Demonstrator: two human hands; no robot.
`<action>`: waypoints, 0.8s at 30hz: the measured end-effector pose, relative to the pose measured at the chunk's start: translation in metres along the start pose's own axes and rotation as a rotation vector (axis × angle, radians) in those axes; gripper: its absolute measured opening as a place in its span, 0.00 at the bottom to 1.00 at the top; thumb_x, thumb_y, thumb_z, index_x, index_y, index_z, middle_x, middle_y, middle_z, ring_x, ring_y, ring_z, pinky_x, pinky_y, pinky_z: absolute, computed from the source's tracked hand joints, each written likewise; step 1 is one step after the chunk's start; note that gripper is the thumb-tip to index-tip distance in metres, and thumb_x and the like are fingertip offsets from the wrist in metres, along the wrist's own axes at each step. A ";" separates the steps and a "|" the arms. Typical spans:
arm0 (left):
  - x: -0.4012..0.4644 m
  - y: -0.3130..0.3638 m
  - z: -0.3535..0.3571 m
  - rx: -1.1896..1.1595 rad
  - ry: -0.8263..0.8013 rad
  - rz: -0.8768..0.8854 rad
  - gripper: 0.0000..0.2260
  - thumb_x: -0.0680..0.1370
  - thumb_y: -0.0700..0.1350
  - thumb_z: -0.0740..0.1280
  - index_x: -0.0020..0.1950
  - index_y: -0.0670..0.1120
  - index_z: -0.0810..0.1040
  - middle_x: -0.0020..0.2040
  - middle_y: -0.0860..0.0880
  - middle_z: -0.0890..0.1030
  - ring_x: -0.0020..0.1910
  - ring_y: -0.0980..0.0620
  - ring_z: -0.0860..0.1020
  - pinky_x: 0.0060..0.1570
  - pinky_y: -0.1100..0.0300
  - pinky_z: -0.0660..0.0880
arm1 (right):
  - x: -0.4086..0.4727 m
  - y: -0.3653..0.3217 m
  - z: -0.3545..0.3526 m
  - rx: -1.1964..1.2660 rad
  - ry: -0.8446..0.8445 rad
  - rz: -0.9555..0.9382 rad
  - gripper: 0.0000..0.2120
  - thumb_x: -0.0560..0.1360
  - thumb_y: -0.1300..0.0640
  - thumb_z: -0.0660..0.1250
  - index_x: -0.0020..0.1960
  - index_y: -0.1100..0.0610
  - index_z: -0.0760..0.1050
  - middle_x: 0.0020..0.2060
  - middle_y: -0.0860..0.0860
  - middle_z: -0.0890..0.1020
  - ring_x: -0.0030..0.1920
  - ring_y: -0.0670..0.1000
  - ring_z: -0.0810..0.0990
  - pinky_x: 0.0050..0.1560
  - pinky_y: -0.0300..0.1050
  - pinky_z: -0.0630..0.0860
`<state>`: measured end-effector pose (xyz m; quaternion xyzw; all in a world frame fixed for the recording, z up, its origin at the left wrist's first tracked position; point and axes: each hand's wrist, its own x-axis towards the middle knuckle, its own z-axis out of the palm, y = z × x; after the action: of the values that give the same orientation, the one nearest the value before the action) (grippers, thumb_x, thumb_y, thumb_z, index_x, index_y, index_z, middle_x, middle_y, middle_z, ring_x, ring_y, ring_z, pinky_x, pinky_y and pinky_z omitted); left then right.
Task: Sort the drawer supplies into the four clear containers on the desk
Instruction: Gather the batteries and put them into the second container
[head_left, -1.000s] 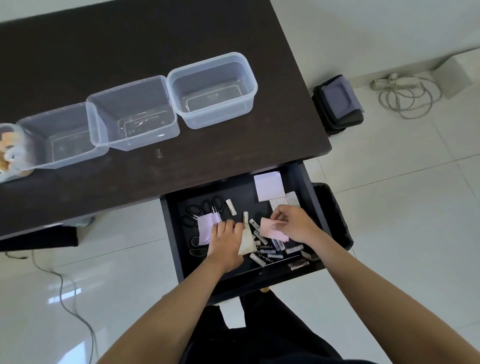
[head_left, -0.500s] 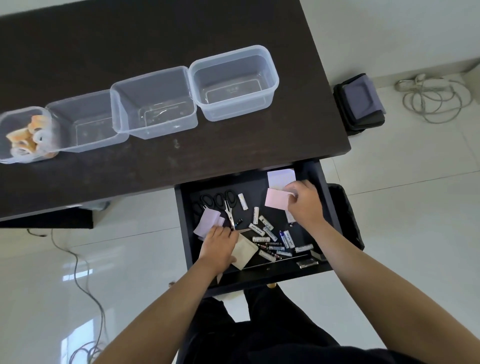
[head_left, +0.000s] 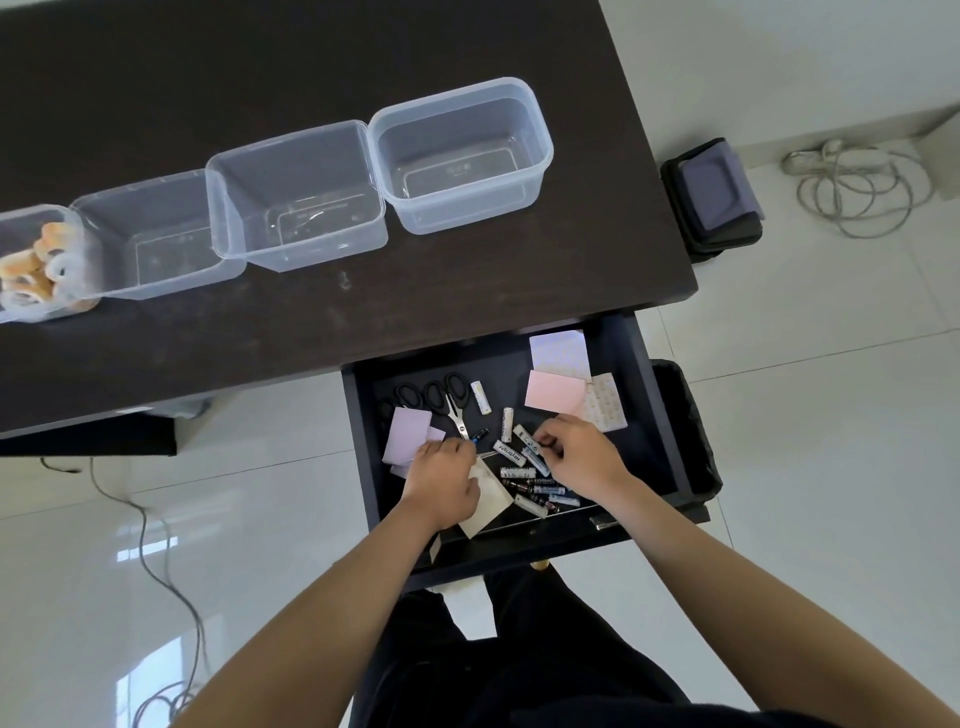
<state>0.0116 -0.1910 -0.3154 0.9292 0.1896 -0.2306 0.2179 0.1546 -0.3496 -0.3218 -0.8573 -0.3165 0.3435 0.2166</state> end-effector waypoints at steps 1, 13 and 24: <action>0.002 0.002 0.001 -0.046 0.018 -0.015 0.13 0.75 0.45 0.61 0.59 0.44 0.72 0.58 0.46 0.76 0.57 0.45 0.74 0.60 0.56 0.67 | -0.001 0.001 0.000 0.007 0.004 0.013 0.08 0.74 0.61 0.66 0.51 0.52 0.79 0.48 0.48 0.79 0.44 0.47 0.77 0.45 0.48 0.79; 0.018 0.024 0.004 0.010 0.104 -0.063 0.24 0.77 0.44 0.59 0.72 0.47 0.60 0.74 0.48 0.60 0.70 0.47 0.64 0.71 0.48 0.59 | 0.010 -0.015 0.005 -0.098 -0.034 -0.125 0.19 0.74 0.61 0.65 0.64 0.53 0.72 0.60 0.49 0.74 0.60 0.51 0.73 0.47 0.46 0.76; 0.015 -0.005 -0.004 0.258 -0.051 -0.116 0.22 0.80 0.49 0.56 0.74 0.46 0.59 0.79 0.48 0.46 0.77 0.45 0.50 0.73 0.40 0.45 | 0.026 -0.021 0.026 -0.492 -0.205 -0.280 0.40 0.68 0.56 0.73 0.74 0.52 0.58 0.76 0.47 0.50 0.70 0.55 0.59 0.68 0.52 0.66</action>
<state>0.0232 -0.1815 -0.3215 0.9309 0.2061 -0.2887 0.0877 0.1421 -0.3129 -0.3387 -0.7929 -0.5256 0.3079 0.0148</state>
